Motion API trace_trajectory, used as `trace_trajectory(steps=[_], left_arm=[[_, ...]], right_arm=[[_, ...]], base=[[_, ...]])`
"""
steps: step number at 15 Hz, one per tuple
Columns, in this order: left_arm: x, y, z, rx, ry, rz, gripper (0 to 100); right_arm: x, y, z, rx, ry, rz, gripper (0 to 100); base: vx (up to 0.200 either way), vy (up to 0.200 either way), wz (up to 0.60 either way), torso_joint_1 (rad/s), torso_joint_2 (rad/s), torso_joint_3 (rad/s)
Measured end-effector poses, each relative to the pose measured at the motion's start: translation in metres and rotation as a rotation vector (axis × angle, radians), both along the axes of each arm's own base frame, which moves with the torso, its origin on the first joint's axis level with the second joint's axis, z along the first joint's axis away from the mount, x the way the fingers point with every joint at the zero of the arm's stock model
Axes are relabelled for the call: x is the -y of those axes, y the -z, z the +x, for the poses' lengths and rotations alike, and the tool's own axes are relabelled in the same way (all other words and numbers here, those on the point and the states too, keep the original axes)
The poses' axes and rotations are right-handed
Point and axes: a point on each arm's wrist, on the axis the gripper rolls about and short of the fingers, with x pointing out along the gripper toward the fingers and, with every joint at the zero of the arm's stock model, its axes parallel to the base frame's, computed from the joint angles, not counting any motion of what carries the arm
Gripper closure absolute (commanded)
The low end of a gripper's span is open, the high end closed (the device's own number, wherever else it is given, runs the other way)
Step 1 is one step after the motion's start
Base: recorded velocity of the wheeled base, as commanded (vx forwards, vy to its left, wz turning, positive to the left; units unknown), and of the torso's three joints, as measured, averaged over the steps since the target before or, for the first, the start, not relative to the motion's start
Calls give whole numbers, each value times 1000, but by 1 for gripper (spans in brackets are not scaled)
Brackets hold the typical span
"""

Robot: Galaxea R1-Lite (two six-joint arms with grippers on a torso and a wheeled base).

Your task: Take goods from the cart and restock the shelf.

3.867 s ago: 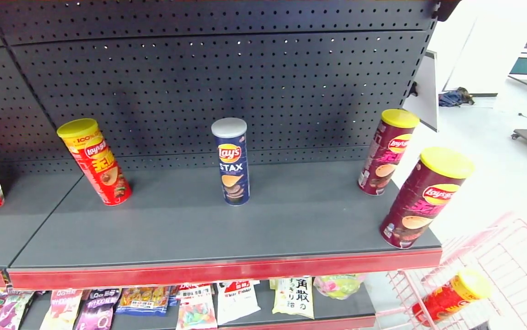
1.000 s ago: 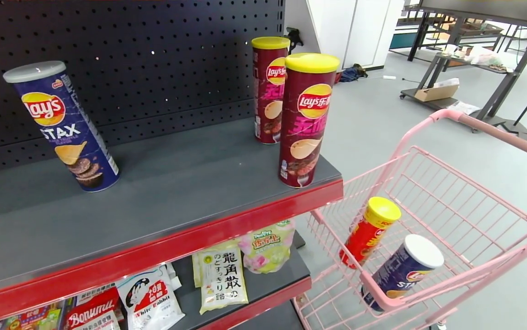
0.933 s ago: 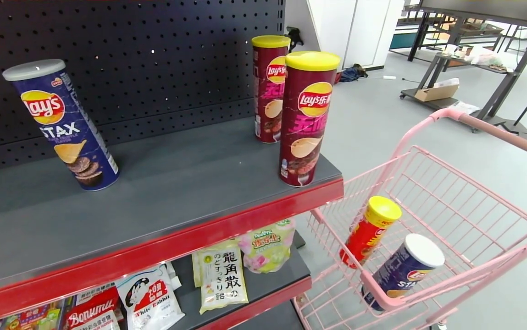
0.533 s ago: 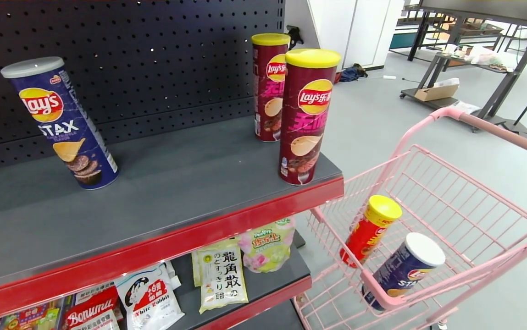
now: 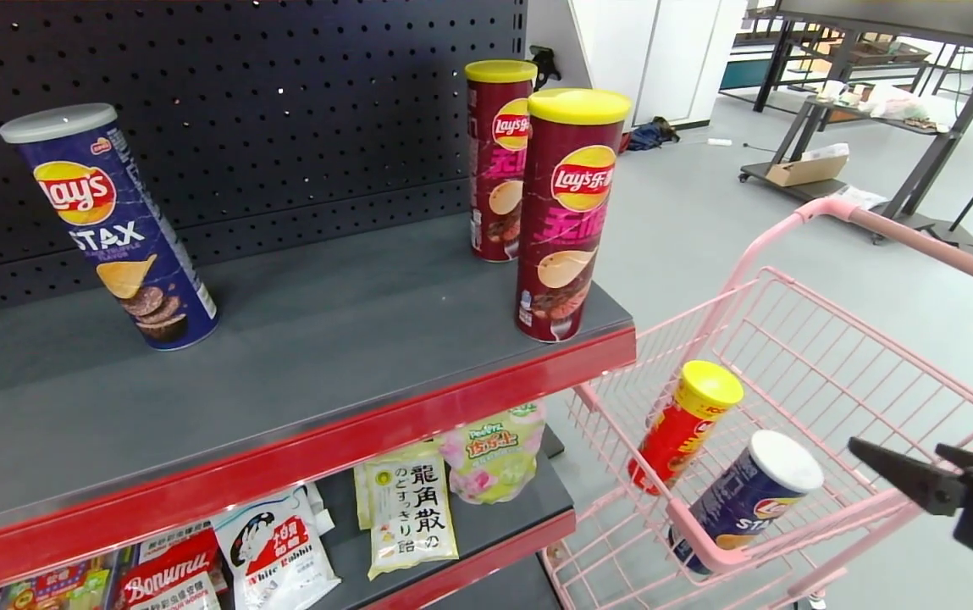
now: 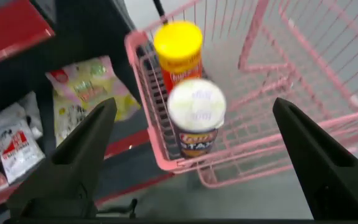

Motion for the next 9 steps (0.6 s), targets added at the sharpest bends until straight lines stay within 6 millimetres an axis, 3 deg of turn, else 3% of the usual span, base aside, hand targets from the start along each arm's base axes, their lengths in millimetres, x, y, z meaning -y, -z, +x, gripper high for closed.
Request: trace_trajectory(steps=[3,9], left_arm=[[0,0,0,0,0,0,0],[0,0,0,0,0,0,0]], right_arm=[[-4,31,18,-166,-23,-6,0],[-18,55,38,-327,-90,-30,0]], base=[[0,0,0,0,0,0],[0,0,0,0,0,0]])
